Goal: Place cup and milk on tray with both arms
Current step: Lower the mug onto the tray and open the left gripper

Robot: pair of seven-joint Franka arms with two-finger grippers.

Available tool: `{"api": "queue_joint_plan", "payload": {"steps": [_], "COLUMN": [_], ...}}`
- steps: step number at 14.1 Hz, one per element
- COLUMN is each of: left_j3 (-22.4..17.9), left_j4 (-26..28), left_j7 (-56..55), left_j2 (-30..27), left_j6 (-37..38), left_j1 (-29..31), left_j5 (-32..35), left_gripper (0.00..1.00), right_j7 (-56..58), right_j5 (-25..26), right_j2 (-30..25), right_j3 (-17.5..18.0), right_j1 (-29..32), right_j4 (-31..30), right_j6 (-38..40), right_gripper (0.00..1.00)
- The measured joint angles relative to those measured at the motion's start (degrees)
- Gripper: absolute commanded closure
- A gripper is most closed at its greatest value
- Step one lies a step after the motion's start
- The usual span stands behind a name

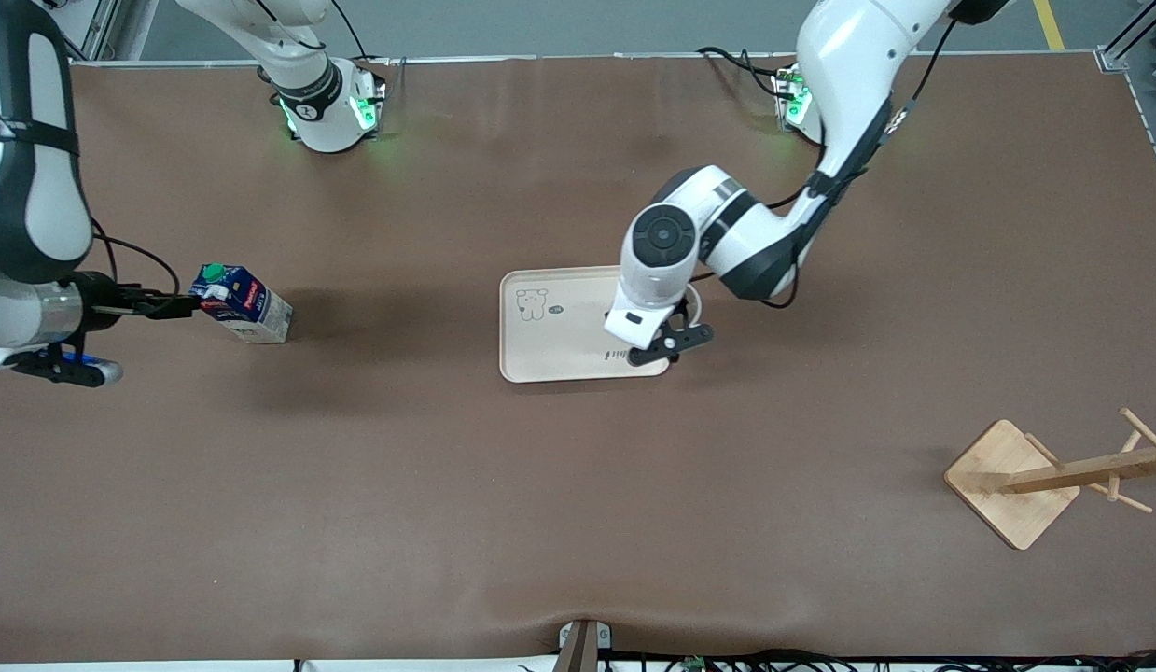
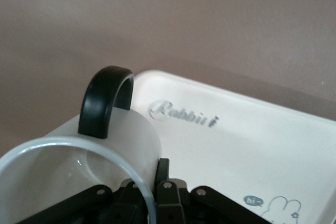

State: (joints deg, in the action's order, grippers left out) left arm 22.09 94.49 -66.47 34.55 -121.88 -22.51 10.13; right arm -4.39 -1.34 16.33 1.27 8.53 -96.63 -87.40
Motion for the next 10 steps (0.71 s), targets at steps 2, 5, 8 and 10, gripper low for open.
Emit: {"api": "queue_joint_plan", "payload": {"steps": [2,5,8,10], "left_j3": [0.0,-0.04,-0.18,-0.29], "left_j4": [-1.64,-2.97,-3.12,-3.79], "left_j7": [-2.98,-5.4,-5.69,-5.83], "left_j2": [2.45,5.47,8.27,8.58], "left_j6": [-0.66,-3.93,-5.61,-5.76], "left_j1": [-1.85,-3.72,-3.98,-3.96], "left_j5": [0.0,0.0,0.0,0.0], "left_gripper": [1.0,1.0,1.0,1.0], "right_j7": [0.0,0.09,0.65,0.92], "right_j5": [0.01,0.16,0.24,0.3], "right_j2": [-2.82,-6.88,-8.97,-9.78], "right_j3": [0.01,0.01,0.01,0.02], "right_j1": [-0.04,-0.04,-0.04,-0.04], "right_j4": [-6.99,-16.48,-22.88,-26.24], "right_j6": [-6.61,-15.8,-23.76,-27.66], "right_gripper": [0.0,0.0,0.0,0.0]}}
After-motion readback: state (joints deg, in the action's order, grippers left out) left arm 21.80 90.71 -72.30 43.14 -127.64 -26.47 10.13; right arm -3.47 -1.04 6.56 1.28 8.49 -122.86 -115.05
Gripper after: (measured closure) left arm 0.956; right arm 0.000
